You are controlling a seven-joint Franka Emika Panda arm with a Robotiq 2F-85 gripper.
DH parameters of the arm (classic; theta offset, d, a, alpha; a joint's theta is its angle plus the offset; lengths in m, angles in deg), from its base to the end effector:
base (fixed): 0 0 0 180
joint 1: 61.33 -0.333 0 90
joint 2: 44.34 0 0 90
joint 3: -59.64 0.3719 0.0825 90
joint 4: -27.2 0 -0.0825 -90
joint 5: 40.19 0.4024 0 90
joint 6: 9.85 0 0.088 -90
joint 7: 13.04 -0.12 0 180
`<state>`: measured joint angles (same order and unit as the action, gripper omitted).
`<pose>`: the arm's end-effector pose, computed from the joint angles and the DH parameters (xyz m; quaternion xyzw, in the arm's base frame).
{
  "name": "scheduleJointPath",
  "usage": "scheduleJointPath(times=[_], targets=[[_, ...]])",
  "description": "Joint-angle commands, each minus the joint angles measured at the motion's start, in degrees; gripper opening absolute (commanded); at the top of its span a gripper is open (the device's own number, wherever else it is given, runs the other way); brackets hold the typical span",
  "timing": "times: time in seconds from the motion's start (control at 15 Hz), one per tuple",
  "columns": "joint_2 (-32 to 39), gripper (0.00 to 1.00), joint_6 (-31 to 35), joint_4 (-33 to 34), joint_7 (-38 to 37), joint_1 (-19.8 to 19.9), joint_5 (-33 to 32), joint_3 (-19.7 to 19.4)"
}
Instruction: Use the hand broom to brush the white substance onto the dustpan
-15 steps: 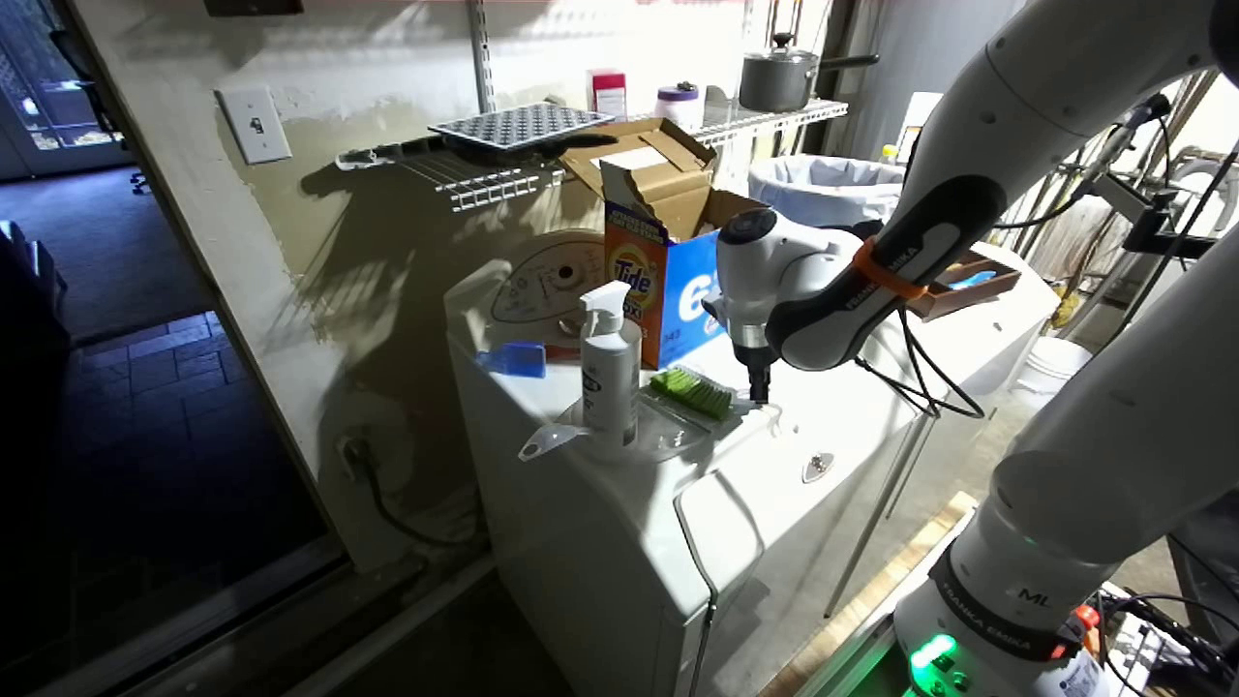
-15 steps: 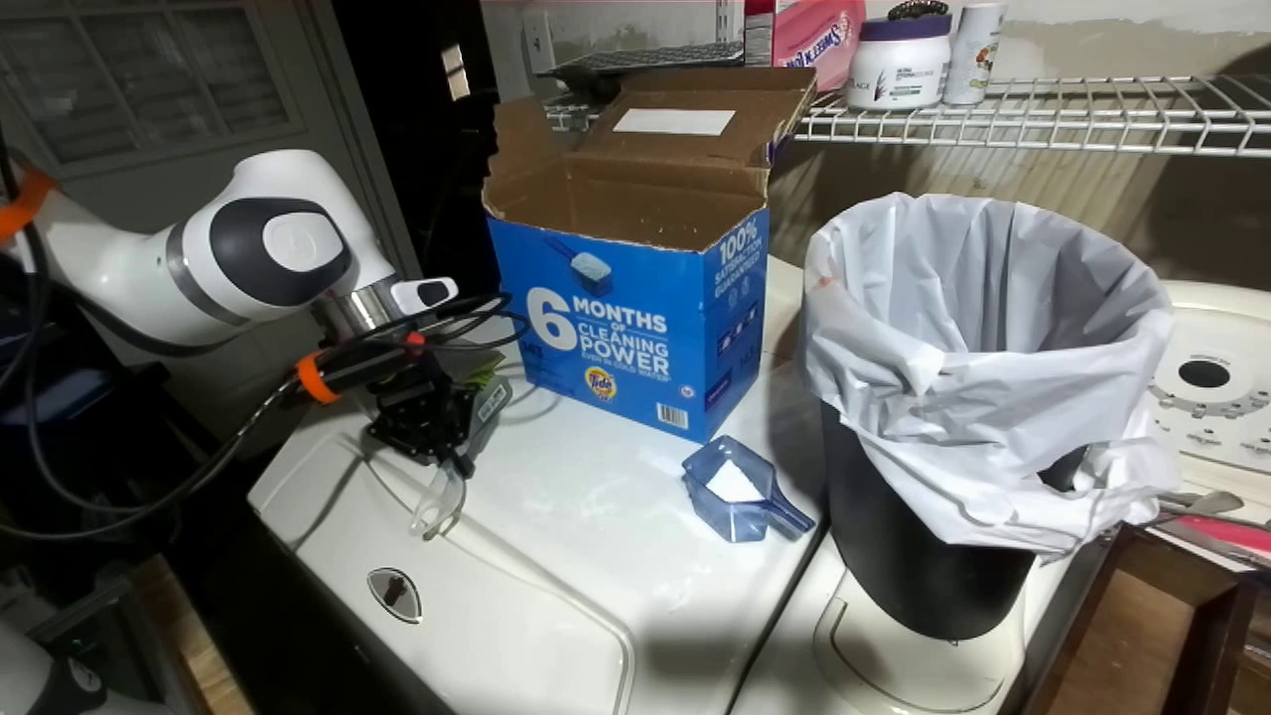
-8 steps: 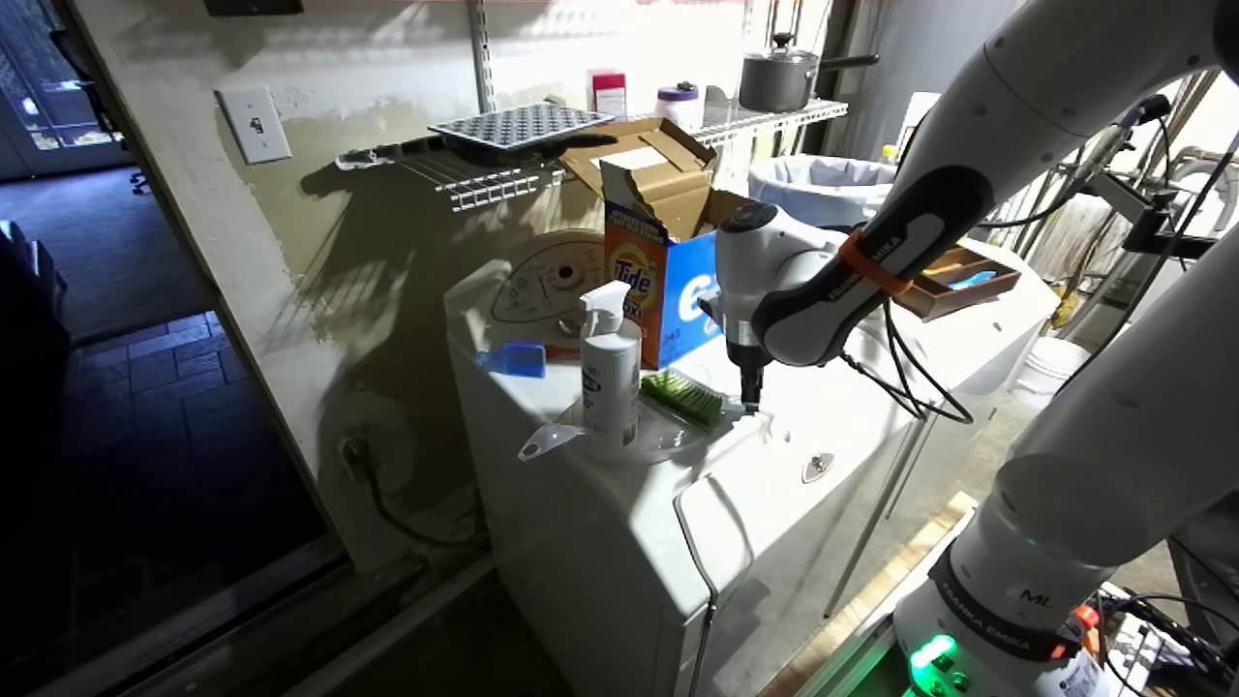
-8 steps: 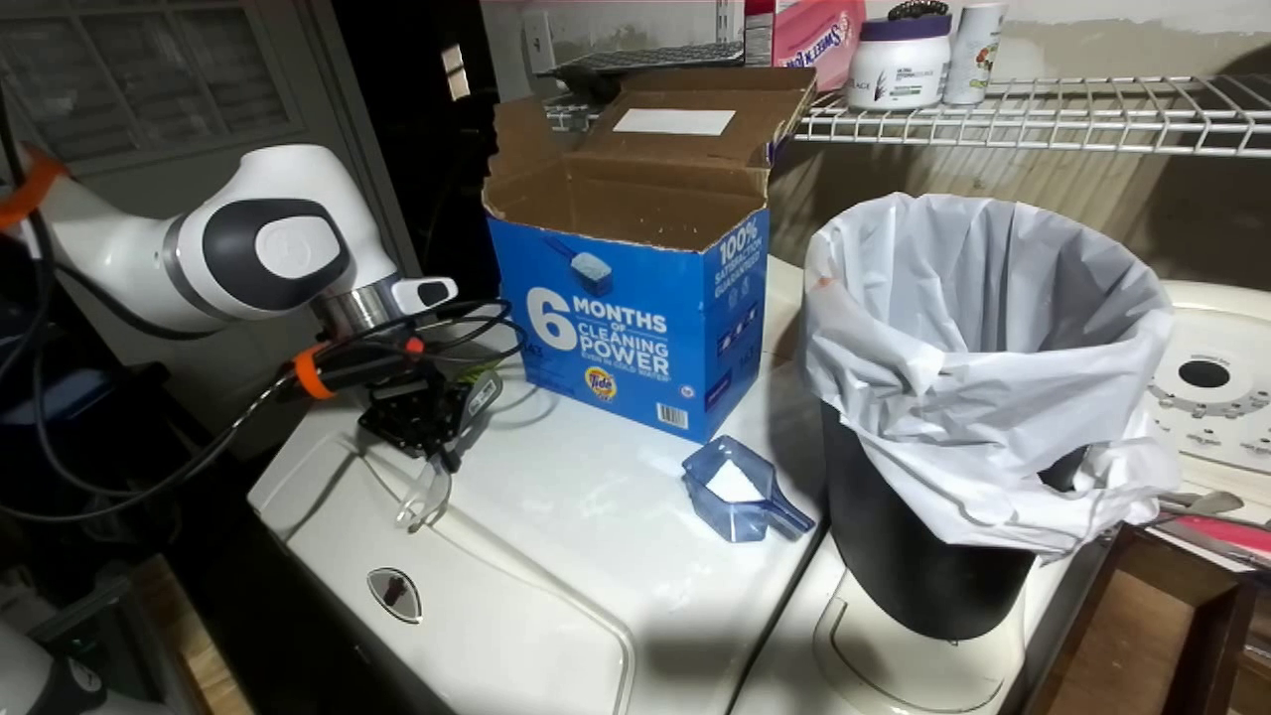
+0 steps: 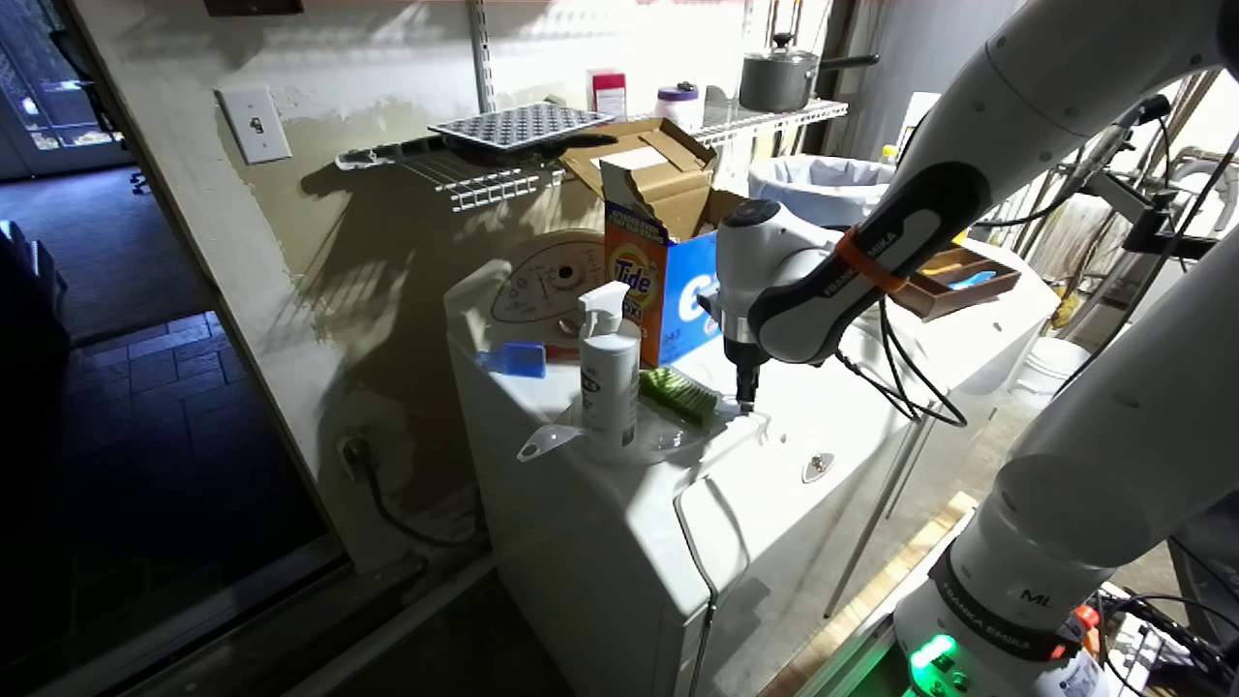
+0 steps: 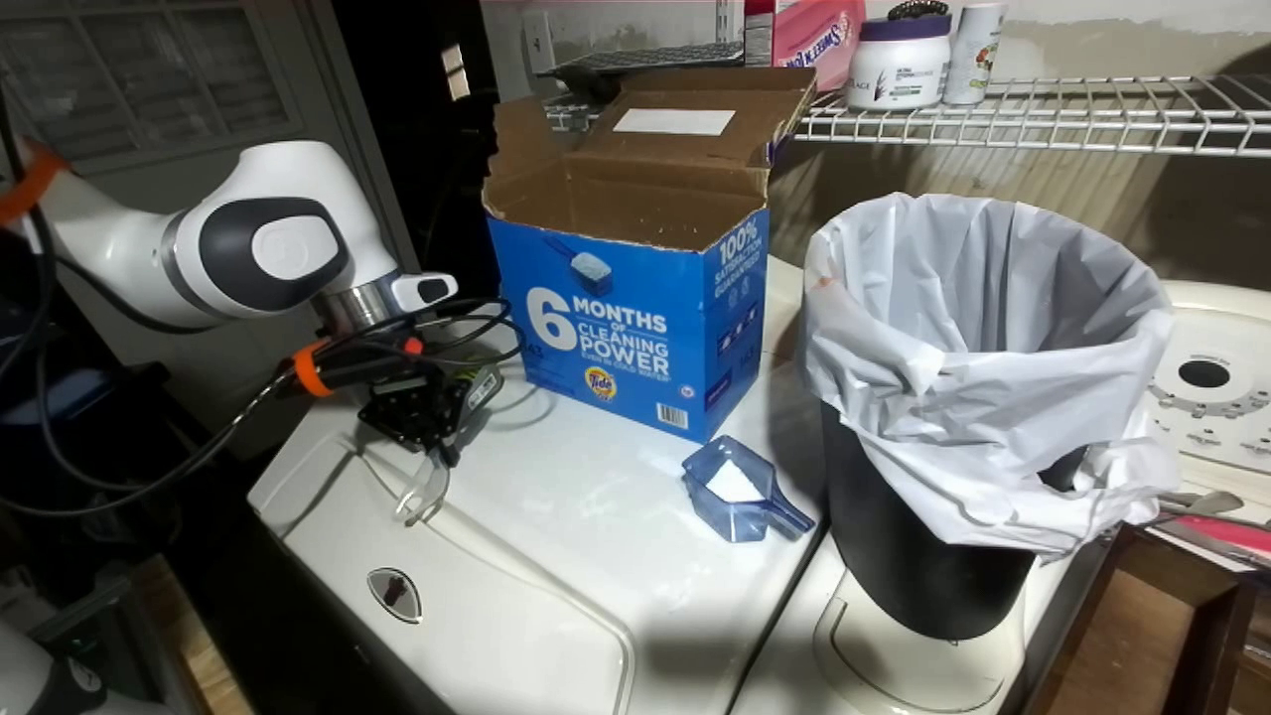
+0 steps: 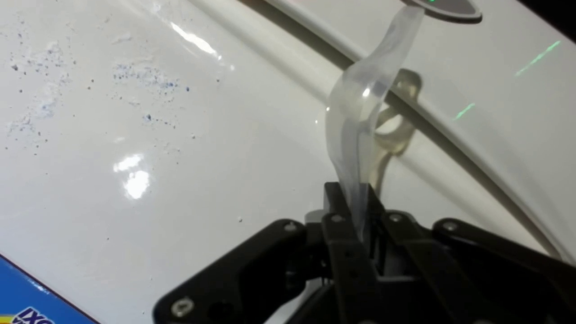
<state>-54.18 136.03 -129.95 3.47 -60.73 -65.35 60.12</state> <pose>0.3890 0.0014 0.2970 0.9400 0.3190 -0.0296 0.1176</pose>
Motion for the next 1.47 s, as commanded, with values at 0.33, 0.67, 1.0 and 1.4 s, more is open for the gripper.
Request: scheduleJointPath(times=[0.33,0.67,1.0,1.4], targets=[[-1.1,0.03,2.6,0.0,2.7,-1.3,3.0,-0.4],[-1.0,0.03,3.9,0.0,6.5,-2.1,7.2,-1.0],[-1.3,0.03,3.6,0.1,11.9,-3.4,12.6,-1.8],[-2.3,0.03,3.5,-0.1,12.4,-3.3,13.3,-2.1]])
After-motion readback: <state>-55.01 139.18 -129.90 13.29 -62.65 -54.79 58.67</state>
